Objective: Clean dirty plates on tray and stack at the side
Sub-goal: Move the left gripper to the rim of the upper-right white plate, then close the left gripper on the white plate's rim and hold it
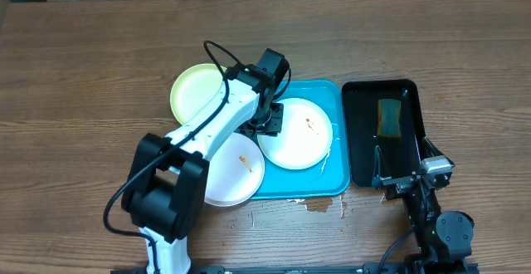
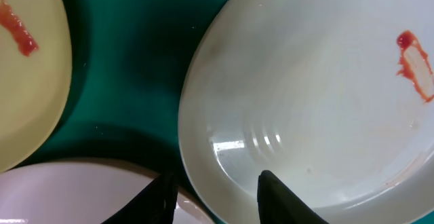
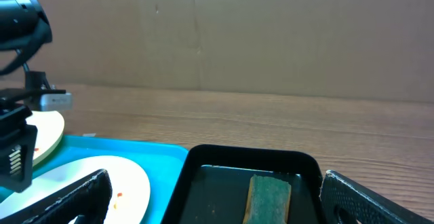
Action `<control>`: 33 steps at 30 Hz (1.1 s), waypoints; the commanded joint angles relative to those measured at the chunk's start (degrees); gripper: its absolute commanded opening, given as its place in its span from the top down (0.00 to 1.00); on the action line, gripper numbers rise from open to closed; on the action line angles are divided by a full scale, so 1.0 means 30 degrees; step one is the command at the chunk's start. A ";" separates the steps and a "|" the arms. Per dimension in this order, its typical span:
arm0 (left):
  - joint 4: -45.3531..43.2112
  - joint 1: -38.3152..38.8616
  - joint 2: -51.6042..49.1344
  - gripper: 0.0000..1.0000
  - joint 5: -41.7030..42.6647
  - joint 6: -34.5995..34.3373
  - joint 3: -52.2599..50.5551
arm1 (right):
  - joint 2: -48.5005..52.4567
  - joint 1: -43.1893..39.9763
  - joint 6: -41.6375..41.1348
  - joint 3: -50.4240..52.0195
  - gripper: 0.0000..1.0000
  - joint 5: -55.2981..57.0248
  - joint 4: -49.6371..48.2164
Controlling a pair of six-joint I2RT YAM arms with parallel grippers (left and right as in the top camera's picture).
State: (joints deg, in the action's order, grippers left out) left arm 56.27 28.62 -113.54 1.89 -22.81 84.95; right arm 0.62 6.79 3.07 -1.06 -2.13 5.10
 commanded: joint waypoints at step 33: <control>-0.3803 -0.0321 -0.1982 0.71 -0.4546 0.0022 0.0350 | -0.0146 -0.0051 0.0058 0.0197 0.00 -0.0022 -0.0146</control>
State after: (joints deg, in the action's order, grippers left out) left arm 44.60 28.36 -118.69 -9.17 -23.35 85.03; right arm 0.62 6.79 3.03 -1.06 -2.15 5.10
